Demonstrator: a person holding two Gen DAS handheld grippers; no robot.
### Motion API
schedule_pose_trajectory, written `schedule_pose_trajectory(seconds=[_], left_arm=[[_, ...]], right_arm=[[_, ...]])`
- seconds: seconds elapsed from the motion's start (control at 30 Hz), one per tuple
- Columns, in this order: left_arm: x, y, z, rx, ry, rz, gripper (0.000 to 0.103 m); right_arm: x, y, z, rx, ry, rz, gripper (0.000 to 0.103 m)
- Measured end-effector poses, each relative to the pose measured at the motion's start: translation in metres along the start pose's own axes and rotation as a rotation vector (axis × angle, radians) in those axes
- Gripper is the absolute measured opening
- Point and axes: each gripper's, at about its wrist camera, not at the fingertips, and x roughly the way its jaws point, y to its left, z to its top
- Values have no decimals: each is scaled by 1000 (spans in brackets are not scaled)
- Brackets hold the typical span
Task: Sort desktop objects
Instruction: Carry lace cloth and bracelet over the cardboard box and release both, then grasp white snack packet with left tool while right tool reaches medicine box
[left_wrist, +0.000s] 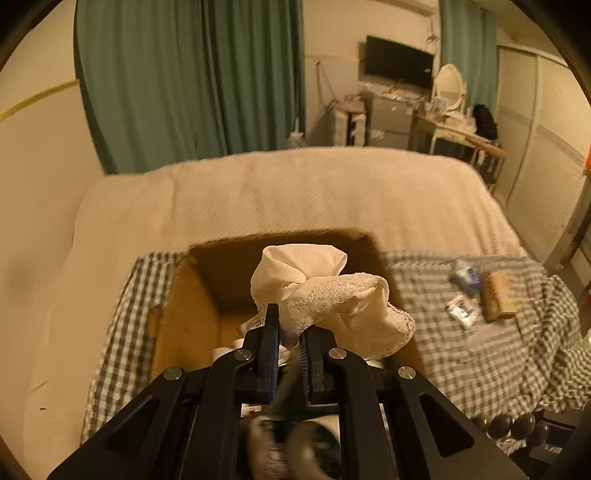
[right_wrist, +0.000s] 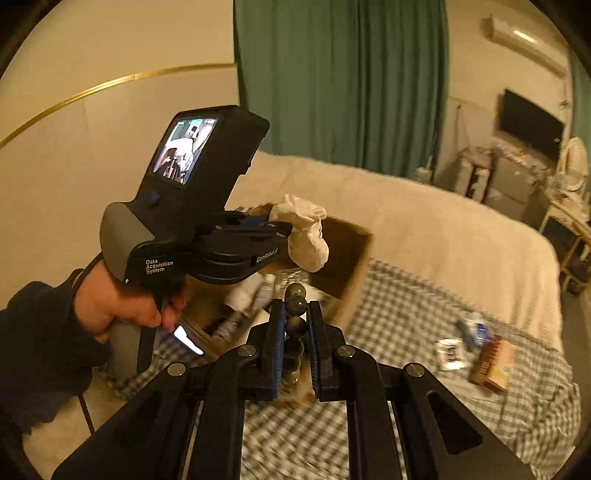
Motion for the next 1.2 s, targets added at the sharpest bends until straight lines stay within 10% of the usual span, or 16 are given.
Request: schedule_pose_trajectory(seconds=[0.2,0.37,0.87,1.2], left_arm=[[34,24,-8,-24,73,16,14],[40,27,-12,-39,63,62,84],[-11,-103,-9,19,-41,-70,92],[22,-212,-35,66,32,-58,94]], right_arm=[[49,6,18,48,55,28,11],[49,-4,16,77,36,8,57],[-73,-174,-65,340,-19,-371,57],[-90,-229,-133,383,21,-482,63]])
